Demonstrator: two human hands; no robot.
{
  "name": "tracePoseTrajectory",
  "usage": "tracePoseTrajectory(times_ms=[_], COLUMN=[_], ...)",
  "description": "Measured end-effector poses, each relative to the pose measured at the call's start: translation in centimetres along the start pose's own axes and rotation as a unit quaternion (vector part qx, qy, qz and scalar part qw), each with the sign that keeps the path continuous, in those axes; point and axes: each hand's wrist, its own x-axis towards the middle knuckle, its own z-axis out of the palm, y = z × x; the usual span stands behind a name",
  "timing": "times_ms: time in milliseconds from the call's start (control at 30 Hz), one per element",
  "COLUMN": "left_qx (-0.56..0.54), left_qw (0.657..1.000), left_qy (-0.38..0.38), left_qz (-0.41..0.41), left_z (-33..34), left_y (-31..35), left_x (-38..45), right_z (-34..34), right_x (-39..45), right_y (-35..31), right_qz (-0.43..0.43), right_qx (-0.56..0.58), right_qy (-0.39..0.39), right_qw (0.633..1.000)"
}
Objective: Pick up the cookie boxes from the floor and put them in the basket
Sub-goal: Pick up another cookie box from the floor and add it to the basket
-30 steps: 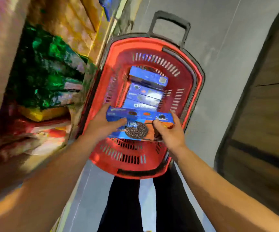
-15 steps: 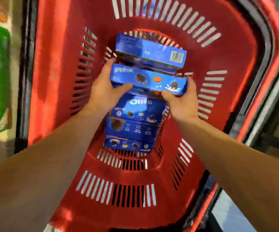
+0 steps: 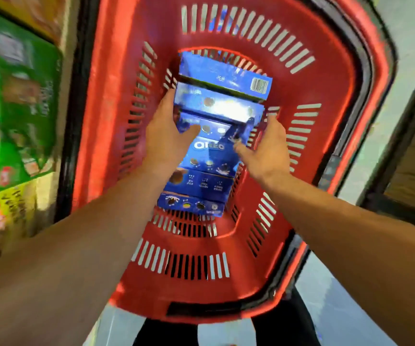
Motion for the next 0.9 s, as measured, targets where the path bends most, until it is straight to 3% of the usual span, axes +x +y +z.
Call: tracePoseTrajectory(times_ms=[167,400,567,667,833,900], left_qx=[0.059,0.096,0.104,0.067,0.077,0.074], left_qw=[0.998,0.989,0.992,0.997,0.992,0.986], left_qy=[-0.035,-0.105,-0.046,0.007,0.104,0.145], left_qz=[0.009,0.047,0.054,0.033,-0.004,-0.024], left_z=[-5.9,-14.9,-18.5,-19.2,-16.9,-15.0], left_y=[6.0,16.7,21.9,21.7,20.9,21.7], left_x=[-7.6,-19.9,-28.6,-32.8,-39.3,-42.3], right_z=[-6.0,-18.5,-24.0,-25.5,-27.8,-28.9], right_x=[-8.5,-20.7,-26.6,-29.0,-31.9,-33.0], right_y=[-3.6,-11.1,-14.2,-15.0,-13.7,-12.4], right_qz=[-0.074,-0.156,-0.309,-0.357,-0.437,-0.492], right_qx=[-0.106,-0.206,-0.326,-0.354,-0.397,-0.412], right_qy=[-0.097,-0.085,-0.102,-0.098,-0.111,-0.113], right_qw=[0.987,0.962,0.888,0.859,0.8,0.758])
